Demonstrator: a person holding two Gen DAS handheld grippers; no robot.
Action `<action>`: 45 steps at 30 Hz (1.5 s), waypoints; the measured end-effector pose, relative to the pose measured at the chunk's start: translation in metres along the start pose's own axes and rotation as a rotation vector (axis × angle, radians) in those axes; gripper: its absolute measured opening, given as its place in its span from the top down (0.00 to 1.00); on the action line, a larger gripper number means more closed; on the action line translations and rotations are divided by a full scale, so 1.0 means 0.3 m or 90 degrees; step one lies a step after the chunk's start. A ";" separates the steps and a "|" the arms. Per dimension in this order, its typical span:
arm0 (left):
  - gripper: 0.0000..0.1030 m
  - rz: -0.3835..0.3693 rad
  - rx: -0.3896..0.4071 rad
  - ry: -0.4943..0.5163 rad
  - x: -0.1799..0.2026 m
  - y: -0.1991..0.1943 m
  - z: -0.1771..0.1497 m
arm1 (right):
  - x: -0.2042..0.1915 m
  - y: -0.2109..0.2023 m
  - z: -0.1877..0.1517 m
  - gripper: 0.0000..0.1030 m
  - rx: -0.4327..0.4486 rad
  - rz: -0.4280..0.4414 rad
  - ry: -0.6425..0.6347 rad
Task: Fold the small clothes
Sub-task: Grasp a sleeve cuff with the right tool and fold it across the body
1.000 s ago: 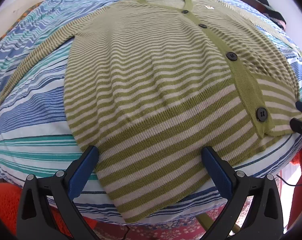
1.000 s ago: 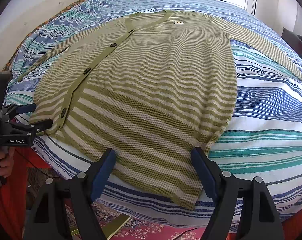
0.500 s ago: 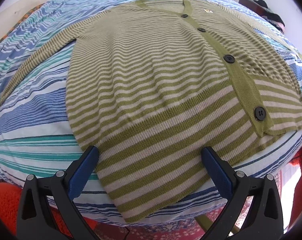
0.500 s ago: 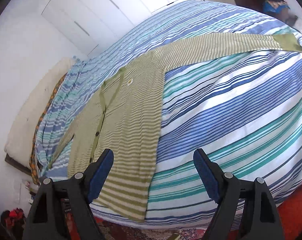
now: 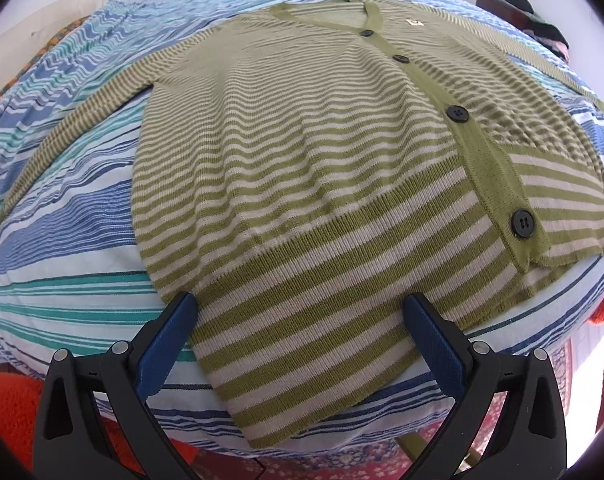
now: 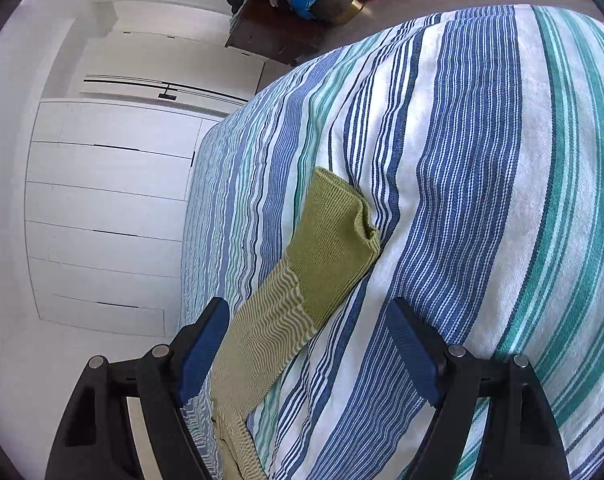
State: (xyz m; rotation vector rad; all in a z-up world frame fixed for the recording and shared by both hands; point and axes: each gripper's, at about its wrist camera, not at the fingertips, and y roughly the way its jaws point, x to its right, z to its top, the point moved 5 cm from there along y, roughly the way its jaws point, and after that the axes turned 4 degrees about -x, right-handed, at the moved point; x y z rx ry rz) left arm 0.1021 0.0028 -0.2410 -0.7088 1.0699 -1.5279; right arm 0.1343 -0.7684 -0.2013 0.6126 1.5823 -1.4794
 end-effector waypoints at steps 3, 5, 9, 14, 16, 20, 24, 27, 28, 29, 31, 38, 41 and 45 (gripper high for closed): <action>0.00 0.000 0.001 0.000 0.005 -0.003 -0.002 | -0.010 0.041 0.044 0.24 0.015 -0.033 -0.029; 0.00 0.000 0.001 -0.001 0.003 -0.002 -0.001 | -0.005 0.060 0.079 0.33 0.021 -0.064 -0.042; 0.00 0.005 0.002 -0.002 0.008 0.001 0.001 | 0.008 0.105 0.100 0.61 0.003 -0.139 -0.070; 0.00 0.002 -0.007 0.001 0.008 -0.003 0.013 | 0.006 0.101 0.087 0.96 -0.028 -0.122 -0.086; 0.01 -0.005 -0.010 -0.001 0.001 -0.026 0.035 | -0.057 0.060 0.085 0.96 -0.007 -0.102 -0.113; 0.02 -0.027 0.050 -0.028 -0.080 -0.132 0.108 | -0.302 0.003 0.040 0.96 -0.011 -0.037 -0.181; 0.02 -0.011 0.093 -0.096 -0.275 -0.174 0.185 | -0.658 -0.027 -0.088 0.96 -0.035 0.039 -0.271; 0.02 -0.010 0.112 -0.176 -0.439 -0.151 0.182 | -0.919 -0.028 -0.249 0.96 -0.054 0.088 -0.327; 0.02 -0.008 0.123 -0.195 -0.481 -0.139 0.161 | -1.004 -0.013 -0.309 0.96 -0.061 0.099 -0.351; 0.02 -0.002 0.126 -0.212 -0.516 -0.120 0.129 | -1.077 -0.014 -0.379 0.96 -0.067 0.106 -0.377; 0.06 -0.011 0.090 -0.268 -0.558 -0.068 0.092 | -1.213 0.010 -0.515 0.96 -0.078 0.119 -0.417; 0.10 -0.013 0.104 -0.177 -0.506 -0.067 0.076 | -1.516 0.235 -0.998 0.96 -0.146 0.164 -0.481; 0.10 -0.012 0.102 -0.156 -0.496 -0.064 0.074 | -1.589 0.351 -1.194 0.96 -0.176 0.172 -0.497; 0.10 -0.032 0.095 -0.181 -0.525 -0.053 0.075 | -1.604 0.514 -1.442 0.96 -0.213 0.174 -0.508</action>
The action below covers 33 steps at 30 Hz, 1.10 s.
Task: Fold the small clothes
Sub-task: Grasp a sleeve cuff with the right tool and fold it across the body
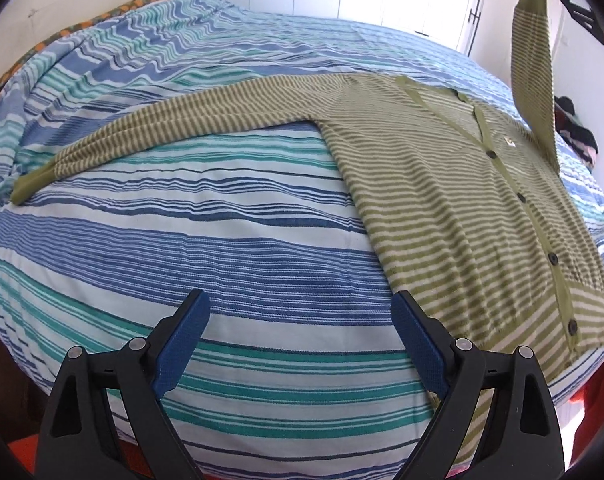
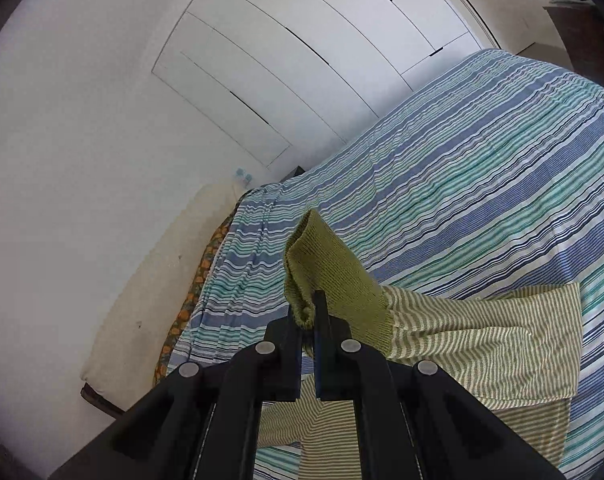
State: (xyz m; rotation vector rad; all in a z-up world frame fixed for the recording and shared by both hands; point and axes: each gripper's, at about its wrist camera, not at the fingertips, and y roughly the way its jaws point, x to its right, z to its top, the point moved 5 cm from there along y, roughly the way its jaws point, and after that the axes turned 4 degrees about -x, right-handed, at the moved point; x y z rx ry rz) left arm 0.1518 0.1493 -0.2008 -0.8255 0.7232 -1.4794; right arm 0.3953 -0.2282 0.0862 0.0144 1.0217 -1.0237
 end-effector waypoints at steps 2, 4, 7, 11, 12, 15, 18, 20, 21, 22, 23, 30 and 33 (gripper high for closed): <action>0.10 -0.013 -0.001 -0.023 -0.019 0.001 0.006 | -0.033 0.121 -0.072 0.96 -0.019 0.002 0.007; 0.10 -0.023 -0.002 -0.046 -0.039 0.005 0.011 | -0.035 0.239 -0.139 0.96 -0.038 -0.003 0.018; 0.10 -0.037 -0.007 -0.074 -0.063 0.014 0.014 | -0.025 0.395 -0.243 0.96 -0.073 -0.028 0.022; 0.10 -0.038 -0.014 -0.091 -0.078 0.025 0.013 | -0.050 0.622 -0.386 0.65 -0.158 -0.085 -0.048; 0.10 -0.038 -0.016 -0.093 -0.080 0.029 0.014 | -0.044 0.678 -0.432 0.46 -0.203 -0.076 -0.052; 0.10 -0.035 -0.020 -0.098 -0.081 0.043 0.017 | -0.052 0.784 -0.578 0.24 -0.298 -0.030 -0.077; 0.10 -0.029 -0.024 -0.094 -0.076 0.052 0.018 | -0.026 0.782 -0.621 0.25 -0.321 -0.030 -0.126; 0.10 -0.026 -0.023 -0.092 -0.074 0.055 0.019 | 0.040 0.732 -0.587 0.25 -0.304 -0.044 -0.118; 0.09 -0.026 -0.024 -0.092 -0.073 0.057 0.018 | 0.088 0.697 -0.556 0.25 -0.288 -0.057 -0.105; 0.09 -0.026 -0.025 -0.092 -0.073 0.060 0.018 | 0.151 0.654 -0.516 0.24 -0.271 -0.079 -0.088; 0.09 -0.024 -0.027 -0.091 -0.074 0.063 0.018 | 0.212 0.612 -0.484 0.24 -0.257 -0.105 -0.071; 0.08 0.003 -0.038 -0.072 -0.055 0.092 0.013 | 0.889 0.251 -0.506 0.28 -0.307 -0.378 0.171; 0.07 0.016 -0.040 -0.062 -0.044 0.099 0.014 | 0.931 0.117 -0.501 0.41 -0.256 -0.313 0.153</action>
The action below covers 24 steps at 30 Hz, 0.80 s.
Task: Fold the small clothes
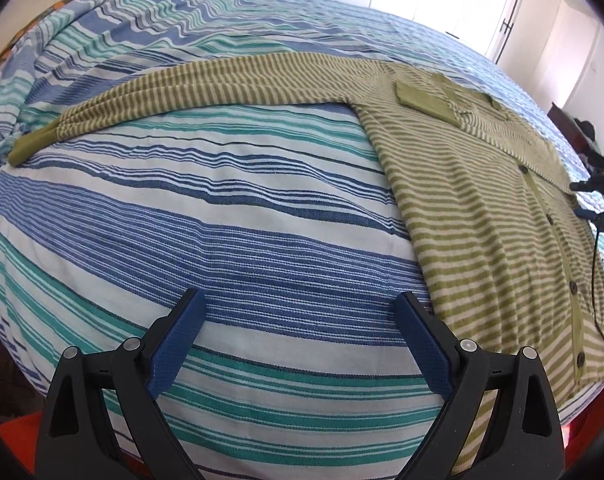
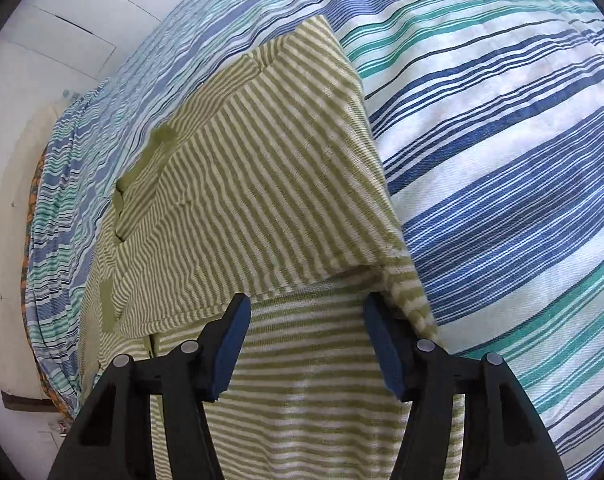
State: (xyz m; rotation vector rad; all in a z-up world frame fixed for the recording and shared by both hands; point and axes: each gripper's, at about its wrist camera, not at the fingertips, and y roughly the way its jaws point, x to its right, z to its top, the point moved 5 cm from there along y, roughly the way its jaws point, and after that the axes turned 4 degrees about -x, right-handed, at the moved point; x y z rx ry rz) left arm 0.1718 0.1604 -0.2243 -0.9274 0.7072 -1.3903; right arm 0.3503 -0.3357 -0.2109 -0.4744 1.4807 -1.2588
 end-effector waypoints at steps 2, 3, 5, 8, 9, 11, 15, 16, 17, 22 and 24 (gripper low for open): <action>0.06 0.001 -0.002 0.001 0.004 0.004 0.002 | 0.017 -0.091 -0.043 0.31 0.037 -0.007 -0.045; 0.06 0.001 -0.002 0.000 0.005 0.005 0.004 | 0.023 -0.143 -0.075 0.30 0.059 -0.014 -0.078; 0.06 -0.002 -0.002 -0.004 0.002 0.005 0.006 | 0.055 -0.235 -0.145 0.25 0.103 -0.051 -0.138; 0.06 -0.003 -0.002 -0.003 0.000 0.006 0.005 | 0.155 -0.333 -0.265 0.24 0.153 -0.101 -0.168; 0.05 -0.001 -0.003 -0.002 0.001 0.006 0.003 | 0.197 -0.361 -0.307 0.24 0.165 -0.111 -0.156; 0.05 0.004 -0.003 0.004 0.005 0.006 -0.002 | 0.279 -0.415 -0.394 0.24 0.189 -0.121 -0.121; 0.05 0.015 -0.006 0.013 0.013 0.008 -0.009 | 0.375 -0.537 -0.547 0.24 0.236 -0.151 -0.098; 0.05 0.018 -0.007 0.013 0.014 0.008 -0.009 | 0.376 -0.567 -0.573 0.24 0.247 -0.156 -0.105; 0.05 0.019 -0.008 0.011 0.015 0.009 -0.008 | 0.369 -0.597 -0.591 0.24 0.255 -0.158 -0.116; 0.05 -0.010 -0.008 -0.026 0.015 -0.007 0.007 | 0.287 -0.678 -0.645 0.12 0.235 -0.288 -0.278; 0.05 -0.046 -0.001 -0.058 0.012 -0.023 0.017 | 0.265 -0.694 -0.690 0.12 0.249 -0.359 -0.370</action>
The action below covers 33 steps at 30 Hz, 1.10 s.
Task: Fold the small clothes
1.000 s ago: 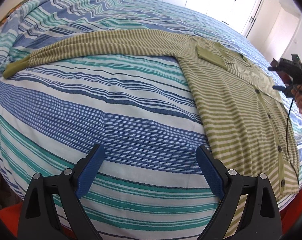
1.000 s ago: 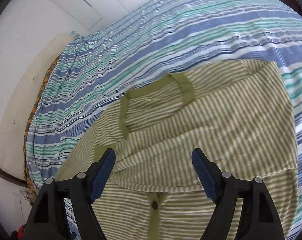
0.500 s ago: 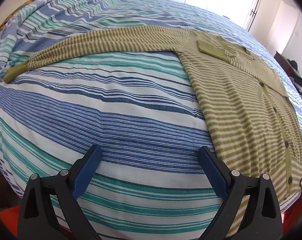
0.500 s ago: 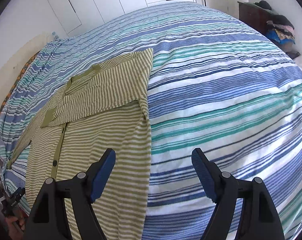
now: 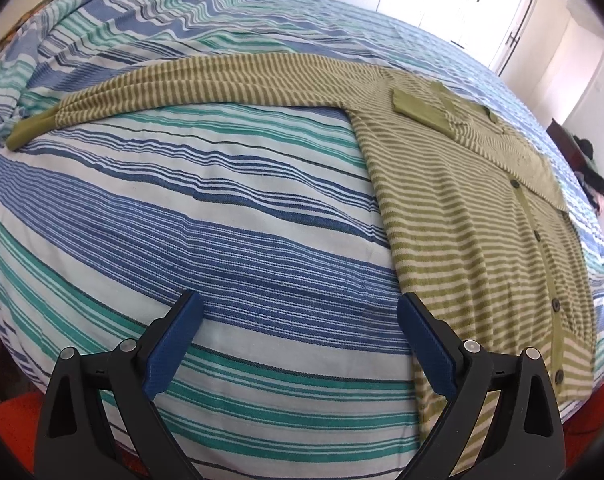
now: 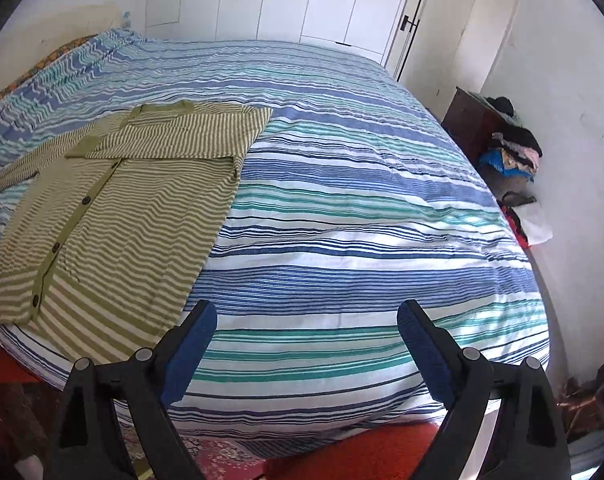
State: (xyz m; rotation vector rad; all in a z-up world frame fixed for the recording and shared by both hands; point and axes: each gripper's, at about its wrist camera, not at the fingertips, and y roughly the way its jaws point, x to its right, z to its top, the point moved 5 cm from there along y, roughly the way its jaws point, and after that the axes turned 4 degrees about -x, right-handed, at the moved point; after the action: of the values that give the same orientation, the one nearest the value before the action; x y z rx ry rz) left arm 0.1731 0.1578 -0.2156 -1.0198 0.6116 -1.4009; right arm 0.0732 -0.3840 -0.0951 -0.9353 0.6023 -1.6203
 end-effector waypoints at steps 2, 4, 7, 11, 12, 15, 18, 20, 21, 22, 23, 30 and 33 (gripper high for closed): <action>0.05 -0.038 0.010 -0.037 -0.006 -0.018 0.011 | -0.021 -0.037 -0.045 0.11 0.033 -0.027 -0.056; 0.05 -0.061 0.023 -0.070 -0.022 -0.037 0.020 | -0.038 -0.050 -0.098 0.11 0.048 -0.008 -0.068; 0.05 -0.087 0.032 -0.117 -0.057 -0.053 0.048 | -0.061 -0.063 -0.129 0.11 0.071 -0.024 -0.103; 0.06 -0.103 0.060 -0.187 -0.163 -0.069 0.166 | -0.065 -0.086 -0.129 0.11 0.099 -0.014 -0.112; 0.06 -0.098 0.074 -0.207 -0.208 -0.074 0.207 | -0.069 -0.082 -0.128 0.11 0.096 -0.017 -0.115; 0.08 -0.090 0.117 -0.312 -0.400 -0.069 0.307 | -0.080 -0.071 -0.123 0.11 0.089 -0.017 -0.127; 0.19 -0.084 0.130 -0.444 -0.626 -0.030 0.335 | -0.095 -0.054 -0.118 0.11 0.076 -0.018 -0.137; 0.24 -0.094 0.135 -0.522 -0.757 0.004 0.328 | -0.106 -0.039 -0.119 0.11 0.065 -0.021 -0.147; 0.28 -0.105 0.142 -0.554 -0.811 0.019 0.321 | -0.113 -0.031 -0.120 0.11 0.059 -0.023 -0.152; 0.37 -0.116 0.150 -0.579 -0.855 0.035 0.313 | -0.120 -0.024 -0.120 0.11 0.053 -0.024 -0.157; 0.42 -0.127 0.156 -0.598 -0.895 0.047 0.313 | -0.125 -0.017 -0.121 0.11 0.047 -0.025 -0.162; 0.66 -0.154 0.193 -0.647 -1.047 0.087 0.361 | -0.150 0.032 -0.121 0.11 0.004 -0.031 -0.184; 0.91 -0.154 0.195 -0.650 -1.075 0.085 0.370 | -0.151 0.045 -0.113 0.11 -0.008 -0.029 -0.180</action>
State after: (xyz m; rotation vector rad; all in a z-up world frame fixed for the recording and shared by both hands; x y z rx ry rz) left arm 0.2404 0.4911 -0.2540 -1.3969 -0.4734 -0.9396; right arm 0.0558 -0.3467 -0.1365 -1.1693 0.3978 -1.4912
